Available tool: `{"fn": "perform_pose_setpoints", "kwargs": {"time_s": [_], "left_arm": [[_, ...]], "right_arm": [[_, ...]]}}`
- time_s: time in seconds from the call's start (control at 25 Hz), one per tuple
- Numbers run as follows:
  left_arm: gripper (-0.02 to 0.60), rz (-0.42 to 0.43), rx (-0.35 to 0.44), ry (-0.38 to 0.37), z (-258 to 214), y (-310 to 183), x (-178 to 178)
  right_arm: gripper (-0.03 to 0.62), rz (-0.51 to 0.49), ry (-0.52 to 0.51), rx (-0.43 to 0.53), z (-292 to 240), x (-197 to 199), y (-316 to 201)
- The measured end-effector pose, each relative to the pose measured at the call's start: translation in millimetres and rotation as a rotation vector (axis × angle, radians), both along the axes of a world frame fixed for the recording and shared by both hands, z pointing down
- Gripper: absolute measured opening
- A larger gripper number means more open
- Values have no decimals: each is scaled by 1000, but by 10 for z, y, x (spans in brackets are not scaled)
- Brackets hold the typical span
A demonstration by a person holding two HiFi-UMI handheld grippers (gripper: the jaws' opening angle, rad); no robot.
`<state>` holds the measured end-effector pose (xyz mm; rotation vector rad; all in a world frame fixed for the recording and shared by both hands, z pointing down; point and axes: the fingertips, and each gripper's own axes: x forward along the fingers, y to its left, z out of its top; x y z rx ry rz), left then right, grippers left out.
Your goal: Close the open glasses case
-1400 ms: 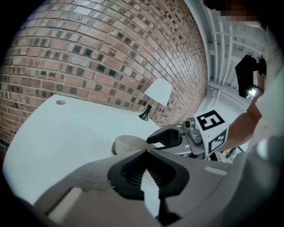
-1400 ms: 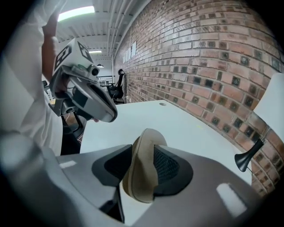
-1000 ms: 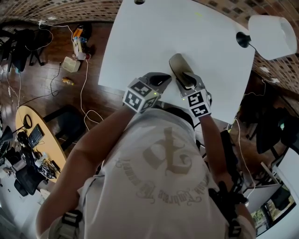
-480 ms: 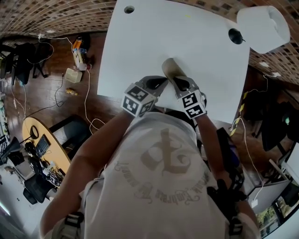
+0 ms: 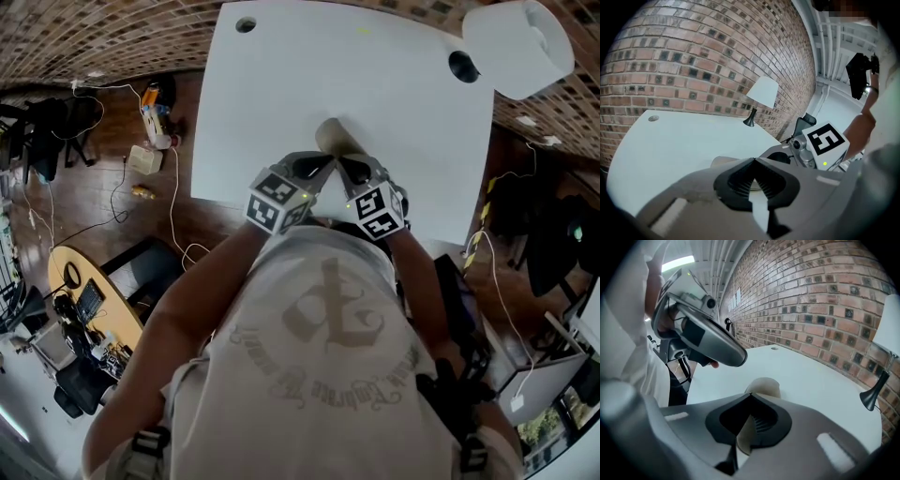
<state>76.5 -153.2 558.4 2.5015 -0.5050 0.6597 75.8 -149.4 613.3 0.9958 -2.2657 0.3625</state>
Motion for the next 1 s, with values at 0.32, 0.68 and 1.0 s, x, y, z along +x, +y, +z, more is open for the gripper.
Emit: {"fn": "perform_pose_setpoints", "kwargs": {"time_s": [0.32, 0.68, 1.0], "left_arm": [[5, 4, 1, -1, -50, 0, -10], [5, 2, 14, 13, -120, -13, 37], [5, 16, 38, 20, -196, -30, 100]], "right_arm": [[6, 7, -22, -28, 22, 5, -3], [6, 21, -78, -27, -106, 79, 62], [6, 47, -116, 26, -302, 151, 36]]}}
